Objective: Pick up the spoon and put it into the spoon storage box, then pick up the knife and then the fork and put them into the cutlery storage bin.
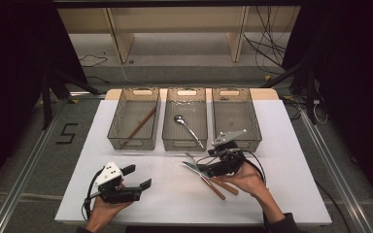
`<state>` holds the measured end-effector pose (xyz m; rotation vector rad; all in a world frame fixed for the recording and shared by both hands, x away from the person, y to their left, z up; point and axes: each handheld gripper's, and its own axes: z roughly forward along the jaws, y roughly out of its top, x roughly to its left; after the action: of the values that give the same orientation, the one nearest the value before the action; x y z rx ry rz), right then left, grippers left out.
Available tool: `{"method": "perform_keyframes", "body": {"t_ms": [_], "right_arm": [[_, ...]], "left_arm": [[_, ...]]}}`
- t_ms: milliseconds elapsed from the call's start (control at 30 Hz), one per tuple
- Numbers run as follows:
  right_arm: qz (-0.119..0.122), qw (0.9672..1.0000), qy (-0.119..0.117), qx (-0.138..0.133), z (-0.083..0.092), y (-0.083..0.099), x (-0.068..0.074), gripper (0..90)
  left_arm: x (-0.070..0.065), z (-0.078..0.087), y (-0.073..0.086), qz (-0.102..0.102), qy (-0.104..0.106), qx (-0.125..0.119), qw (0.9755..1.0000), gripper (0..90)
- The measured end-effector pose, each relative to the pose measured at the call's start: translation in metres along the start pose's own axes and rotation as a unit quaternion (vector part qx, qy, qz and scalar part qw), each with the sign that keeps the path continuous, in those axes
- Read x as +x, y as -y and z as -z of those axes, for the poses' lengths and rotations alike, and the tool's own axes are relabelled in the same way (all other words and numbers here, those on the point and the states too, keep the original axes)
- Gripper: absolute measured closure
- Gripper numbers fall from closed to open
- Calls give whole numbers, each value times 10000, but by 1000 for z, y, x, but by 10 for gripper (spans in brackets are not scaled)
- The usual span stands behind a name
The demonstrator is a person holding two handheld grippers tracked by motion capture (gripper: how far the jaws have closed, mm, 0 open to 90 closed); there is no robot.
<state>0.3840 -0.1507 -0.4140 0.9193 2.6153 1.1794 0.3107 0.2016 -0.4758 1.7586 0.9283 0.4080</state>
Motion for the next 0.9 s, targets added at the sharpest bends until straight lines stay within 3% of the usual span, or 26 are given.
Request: {"method": "perform_keyframes", "body": {"t_ms": [333,900], "right_arm": [[-63,9996,123,228,1,12,-3,303],[43,9974,287,658,-3,30,-4,293]], "left_arm": [[0,2,1,7,-25,1,10000,160],[-1,1,0,-9,-10,12,10000,160]]}}
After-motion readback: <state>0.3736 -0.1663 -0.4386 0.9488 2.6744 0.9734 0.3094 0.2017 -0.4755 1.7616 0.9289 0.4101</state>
